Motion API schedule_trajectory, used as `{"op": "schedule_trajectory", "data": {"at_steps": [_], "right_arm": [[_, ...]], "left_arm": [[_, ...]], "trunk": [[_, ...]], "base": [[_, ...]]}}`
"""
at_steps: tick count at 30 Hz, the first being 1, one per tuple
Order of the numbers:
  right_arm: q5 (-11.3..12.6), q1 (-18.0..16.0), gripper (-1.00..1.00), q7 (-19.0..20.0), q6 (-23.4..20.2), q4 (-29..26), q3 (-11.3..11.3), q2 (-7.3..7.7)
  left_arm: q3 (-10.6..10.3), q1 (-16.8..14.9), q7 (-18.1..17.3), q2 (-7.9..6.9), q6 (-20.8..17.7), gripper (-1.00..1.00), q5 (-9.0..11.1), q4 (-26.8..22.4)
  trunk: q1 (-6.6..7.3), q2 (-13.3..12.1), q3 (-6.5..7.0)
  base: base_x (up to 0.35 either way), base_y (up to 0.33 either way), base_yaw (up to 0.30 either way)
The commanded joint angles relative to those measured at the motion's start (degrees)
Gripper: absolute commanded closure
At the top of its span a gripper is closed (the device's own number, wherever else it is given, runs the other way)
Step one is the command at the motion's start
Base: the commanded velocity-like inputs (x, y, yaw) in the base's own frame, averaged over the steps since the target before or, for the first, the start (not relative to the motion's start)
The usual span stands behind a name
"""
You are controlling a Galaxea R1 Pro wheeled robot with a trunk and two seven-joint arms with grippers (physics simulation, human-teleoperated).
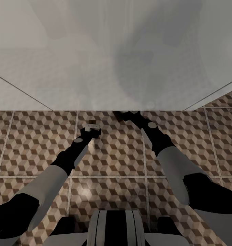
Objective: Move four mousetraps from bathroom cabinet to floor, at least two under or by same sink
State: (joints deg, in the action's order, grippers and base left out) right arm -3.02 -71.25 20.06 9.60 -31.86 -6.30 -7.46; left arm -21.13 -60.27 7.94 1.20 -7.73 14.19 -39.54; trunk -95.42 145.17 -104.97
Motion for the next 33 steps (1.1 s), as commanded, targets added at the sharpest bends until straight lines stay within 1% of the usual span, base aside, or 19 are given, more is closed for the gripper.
{"op": "schedule_trajectory", "data": {"at_steps": [1, 23, 27, 33], "right_arm": [[-0.32, -0.03, -1.0, 0.07, 0.24, 0.04, 0.05, -0.01], [-0.4, -0.03, -1.0, -0.06, 0.21, 0.04, 0.06, -0.01], [-0.4, -0.03, -1.0, -0.17, 0.18, 0.09, 0.05, -0.01], [-0.41, -0.03, -1.0, -0.26, 0.16, 0.12, 0.04, -0.01]], "left_arm": [[-0.32, -0.03, 0.49, -0.05, -0.24, -1.0, 0.59, -0.09], [-0.31, -0.03, 0.49, -0.05, -0.18, -1.0, 0.62, -0.04], [-0.32, -0.03, 0.49, -0.05, -0.18, -1.0, 0.62, 0.09], [-0.32, -0.03, 0.49, -0.05, -0.18, -1.0, 0.65, 0.22]], "trunk": [[0.01, 0.01, -0.03], [0.01, 0.01, -0.03], [0.01, 0.01, -0.03], [0.01, 0.01, -0.03]], "base": [[0.0, 0.0, 0.0], [0.0, 0.0, 0.0], [-0.15, 0.0, 0.0], [-0.284, 0.0, 0.0]]}}
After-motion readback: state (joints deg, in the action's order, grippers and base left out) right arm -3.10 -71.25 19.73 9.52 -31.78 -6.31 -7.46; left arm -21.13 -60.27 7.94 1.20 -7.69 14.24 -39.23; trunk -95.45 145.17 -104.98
